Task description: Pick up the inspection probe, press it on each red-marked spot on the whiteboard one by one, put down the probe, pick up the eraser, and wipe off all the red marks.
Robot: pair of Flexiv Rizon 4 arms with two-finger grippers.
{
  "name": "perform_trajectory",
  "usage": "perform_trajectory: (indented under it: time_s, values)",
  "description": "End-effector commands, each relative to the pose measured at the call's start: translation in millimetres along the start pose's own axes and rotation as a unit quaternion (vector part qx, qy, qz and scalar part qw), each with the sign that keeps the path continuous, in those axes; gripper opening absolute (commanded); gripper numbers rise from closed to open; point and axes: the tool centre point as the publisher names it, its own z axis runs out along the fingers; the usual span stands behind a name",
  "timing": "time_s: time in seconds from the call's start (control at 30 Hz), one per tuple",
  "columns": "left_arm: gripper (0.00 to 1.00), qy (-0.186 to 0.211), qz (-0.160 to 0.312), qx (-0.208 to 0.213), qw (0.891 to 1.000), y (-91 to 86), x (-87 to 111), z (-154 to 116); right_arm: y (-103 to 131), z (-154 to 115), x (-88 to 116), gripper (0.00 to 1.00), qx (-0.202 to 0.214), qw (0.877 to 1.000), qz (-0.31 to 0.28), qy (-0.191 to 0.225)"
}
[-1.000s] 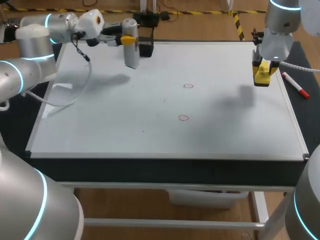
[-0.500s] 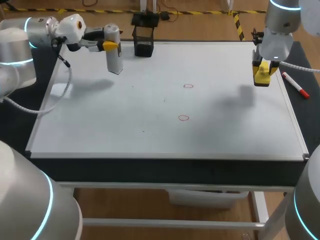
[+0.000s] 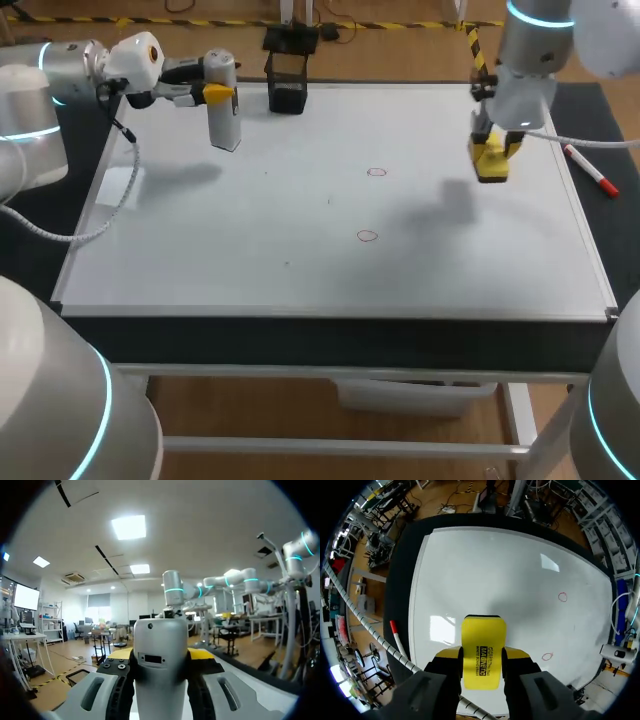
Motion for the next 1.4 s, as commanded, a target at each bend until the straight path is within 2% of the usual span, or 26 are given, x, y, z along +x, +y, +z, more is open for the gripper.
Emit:
perform_trajectory:
  time_s: [0.03, 0.3, 0.5, 1.03, 1.4]
  values:
    - [0.00, -0.143, 0.002, -0.002, 0.990, -3.6, 5.8, 2.1, 12.8, 1.5, -33.1, 0.00, 0.005, 1.000, -0.022, 0.019]
    - [0.00, -0.143, 0.002, -0.002, 0.990, -3.6, 5.8, 2.1, 30.2, 5.7, -89.9, 0.00, 0.002, 0.997, -0.076, 0.018]
    - [0.00, -0.143, 0.002, -0.002, 0.990, -3.6, 5.8, 2.1, 31.8, 6.9, -119.1, 0.00, 0.004, 0.995, -0.095, 0.019]
    - [0.00, -0.143, 0.002, -0.002, 0.990, -3.6, 5.8, 2.1, -8.1, 27.6, -166.0, 0.00, 0.009, 0.996, -0.082, 0.031]
    - [0.00, -0.143, 0.002, -0.002, 0.990, -3.6, 5.8, 2.1, -28.0, 39.7, -185.0, 0.00, 0.010, 0.996, -0.083, 0.029]
